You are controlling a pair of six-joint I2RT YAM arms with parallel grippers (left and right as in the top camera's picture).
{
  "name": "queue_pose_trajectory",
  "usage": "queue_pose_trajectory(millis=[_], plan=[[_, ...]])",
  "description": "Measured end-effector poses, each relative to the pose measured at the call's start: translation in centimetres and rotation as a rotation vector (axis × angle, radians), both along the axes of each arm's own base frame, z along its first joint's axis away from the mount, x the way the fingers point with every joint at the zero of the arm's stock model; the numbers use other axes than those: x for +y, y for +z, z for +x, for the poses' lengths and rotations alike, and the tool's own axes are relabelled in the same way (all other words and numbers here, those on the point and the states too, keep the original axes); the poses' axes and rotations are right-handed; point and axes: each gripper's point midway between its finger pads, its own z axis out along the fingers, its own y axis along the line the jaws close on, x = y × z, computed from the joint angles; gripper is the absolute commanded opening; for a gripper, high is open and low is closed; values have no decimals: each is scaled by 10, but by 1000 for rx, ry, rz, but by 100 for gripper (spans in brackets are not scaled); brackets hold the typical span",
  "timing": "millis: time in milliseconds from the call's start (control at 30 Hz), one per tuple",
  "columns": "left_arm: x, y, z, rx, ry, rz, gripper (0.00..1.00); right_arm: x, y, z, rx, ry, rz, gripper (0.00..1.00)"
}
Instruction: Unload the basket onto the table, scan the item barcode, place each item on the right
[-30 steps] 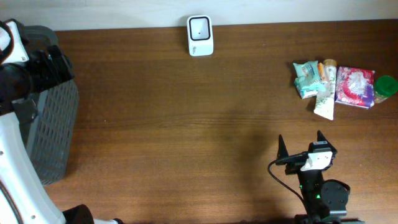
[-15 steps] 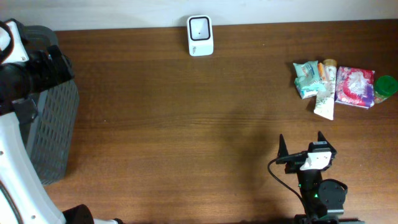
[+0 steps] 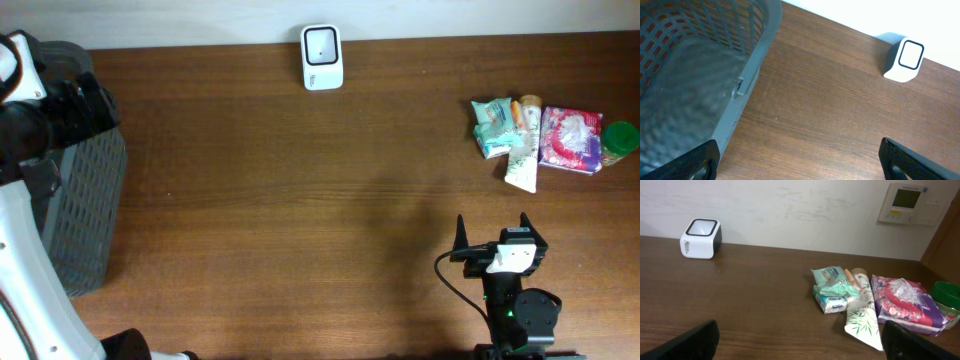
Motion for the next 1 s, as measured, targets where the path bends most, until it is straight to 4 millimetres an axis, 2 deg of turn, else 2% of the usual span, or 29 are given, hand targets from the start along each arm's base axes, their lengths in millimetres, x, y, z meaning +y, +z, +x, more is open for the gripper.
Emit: queue_pose_trajectory(millis=[433,600,700,767,833,867,933,1000], plan=[[0,0,0,0,0,0,99,0,0,0,0,0,-3,99],[-4,-14,-17,88,5,-22,99,0,0,0,0,0,-2,99],[-9,-16,-21,108,-5,-26,99,0,0,0,0,0,-3,99],[-33,-9,-22,87,-91,-5,99,0,0,0,0,1,-3,99],[-61,8,-35,13,-187,30,99,0,0,0,0,1,-3,99],[-68,13,-37,-33,-219,47,99,0,0,0,0,1,-3,99],[-92,7,-52,-80,-352,90,99,0,0,0,-1,1,-3,99],[-115,-8,-57,-161,-492,145,99,0,1,0,-3,0,-3,99]])
